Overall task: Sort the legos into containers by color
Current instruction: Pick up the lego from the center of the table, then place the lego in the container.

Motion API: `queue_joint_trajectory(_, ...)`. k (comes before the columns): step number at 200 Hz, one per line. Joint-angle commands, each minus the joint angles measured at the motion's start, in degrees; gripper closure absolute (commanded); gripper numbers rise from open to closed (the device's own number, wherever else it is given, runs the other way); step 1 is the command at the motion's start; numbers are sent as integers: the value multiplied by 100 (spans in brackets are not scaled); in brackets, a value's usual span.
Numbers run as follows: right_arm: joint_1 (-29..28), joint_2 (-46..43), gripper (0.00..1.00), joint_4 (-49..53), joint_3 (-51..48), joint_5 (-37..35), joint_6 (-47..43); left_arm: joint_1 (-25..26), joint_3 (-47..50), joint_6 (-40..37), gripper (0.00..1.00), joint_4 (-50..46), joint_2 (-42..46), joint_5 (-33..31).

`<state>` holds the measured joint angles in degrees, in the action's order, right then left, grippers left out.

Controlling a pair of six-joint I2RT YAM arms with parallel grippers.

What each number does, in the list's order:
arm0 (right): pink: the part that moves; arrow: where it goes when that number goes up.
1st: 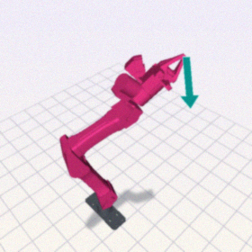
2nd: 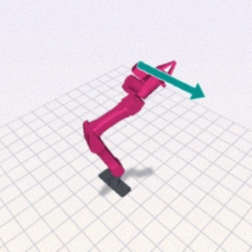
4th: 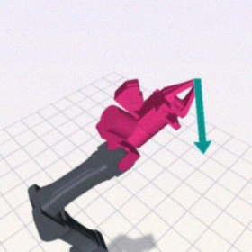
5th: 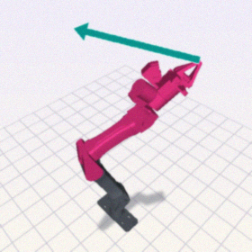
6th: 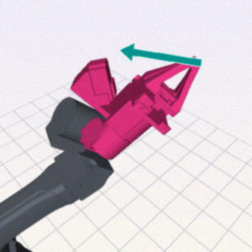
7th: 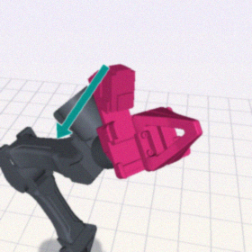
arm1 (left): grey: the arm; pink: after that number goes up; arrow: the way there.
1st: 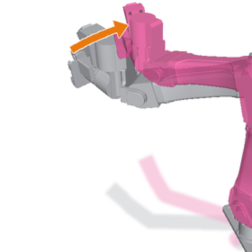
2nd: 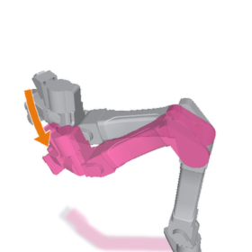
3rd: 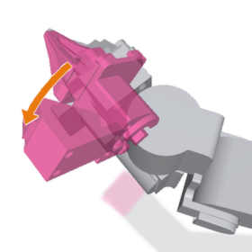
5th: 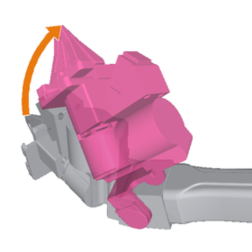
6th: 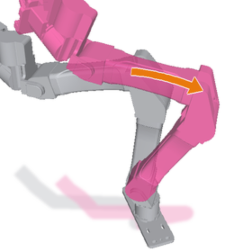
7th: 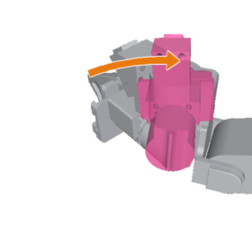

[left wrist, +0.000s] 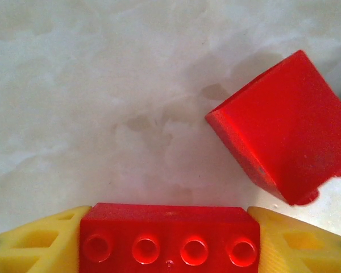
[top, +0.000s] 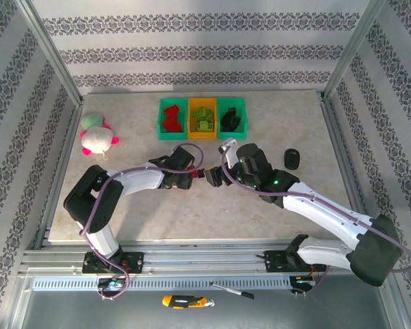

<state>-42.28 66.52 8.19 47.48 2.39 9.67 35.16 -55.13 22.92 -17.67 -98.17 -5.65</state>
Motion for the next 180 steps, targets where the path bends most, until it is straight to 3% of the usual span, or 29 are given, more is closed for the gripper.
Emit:
queue_joint_trajectory(1, -96, -123, 11, -3, -42, -51, -36, -26, -349, -161, 44, -496, 484, -218)
queue_joint_trajectory(40, -121, -54, 11, 54, 118, -28, -76, -211, -768, -438, 42, -746, 853, -498)
queue_joint_trajectory(68, -180, -82, 11, -40, 155, -26, -77, -574, -1402, -758, 43, -774, 637, -487)
queue_joint_trajectory(132, -285, 21, 11, -166, 257, -31, -87, -1321, -3706, -982, 43, -554, -1082, -246)
queue_joint_trajectory(180, -324, 83, 11, -169, 270, -122, -70, -1617, -5509, -972, 44, -1012, -2458, -238)
